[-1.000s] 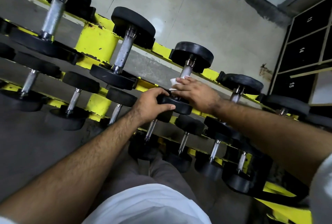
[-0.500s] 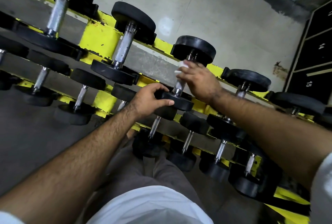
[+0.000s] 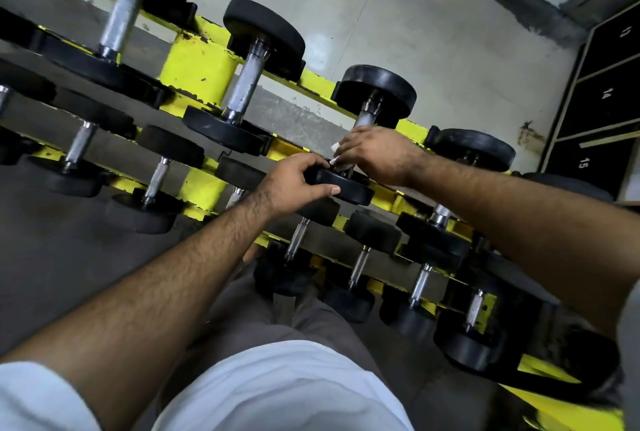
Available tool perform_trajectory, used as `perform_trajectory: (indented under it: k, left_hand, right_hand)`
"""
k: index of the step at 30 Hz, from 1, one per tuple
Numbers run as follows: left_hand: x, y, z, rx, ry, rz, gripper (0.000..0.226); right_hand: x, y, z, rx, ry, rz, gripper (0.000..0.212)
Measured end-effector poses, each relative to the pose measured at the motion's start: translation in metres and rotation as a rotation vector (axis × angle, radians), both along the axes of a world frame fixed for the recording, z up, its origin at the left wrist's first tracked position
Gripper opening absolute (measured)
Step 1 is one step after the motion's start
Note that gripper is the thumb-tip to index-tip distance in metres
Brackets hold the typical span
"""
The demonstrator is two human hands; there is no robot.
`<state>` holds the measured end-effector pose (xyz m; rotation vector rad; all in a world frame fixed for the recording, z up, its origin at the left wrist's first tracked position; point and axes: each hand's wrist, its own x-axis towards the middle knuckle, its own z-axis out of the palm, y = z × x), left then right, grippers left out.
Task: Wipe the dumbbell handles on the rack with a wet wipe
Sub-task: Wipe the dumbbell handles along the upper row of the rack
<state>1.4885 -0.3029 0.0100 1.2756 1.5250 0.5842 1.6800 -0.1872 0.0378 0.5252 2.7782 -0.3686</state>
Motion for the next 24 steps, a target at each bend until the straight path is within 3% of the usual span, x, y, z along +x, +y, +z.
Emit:
perform_trajectory:
  k: [5, 9, 18, 22, 24]
  left_hand:
    - [-0.007, -0.007, -0.009, 0.024, 0.093, -0.164, 0.083]
    - [-0.004, -0.002, -0.026, 0.061, 0.087, -0.114, 0.072]
    - [0.002, 0.004, -0.046, 0.141, 0.072, -0.090, 0.045]
    - [0.007, 0.001, -0.044, 0.210, 0.155, -0.109, 0.043]
    - [0.009, 0.000, -0.040, 0.282, 0.242, -0.126, 0.040]
  right_hand:
    - [-0.003, -0.005, 0.024, -0.018, 0.191, -0.510, 0.040]
    - [-0.005, -0.013, 0.028, -0.153, 0.291, -0.763, 0.054]
    - [-0.006, -0.004, 0.023, -0.153, 0.278, -0.851, 0.024]
    - [0.003, 0.001, 0.021, -0.148, 0.263, -0.925, 0.011]
    - [0.007, 0.003, 0.022, -0.146, 0.260, -0.953, 0.015]
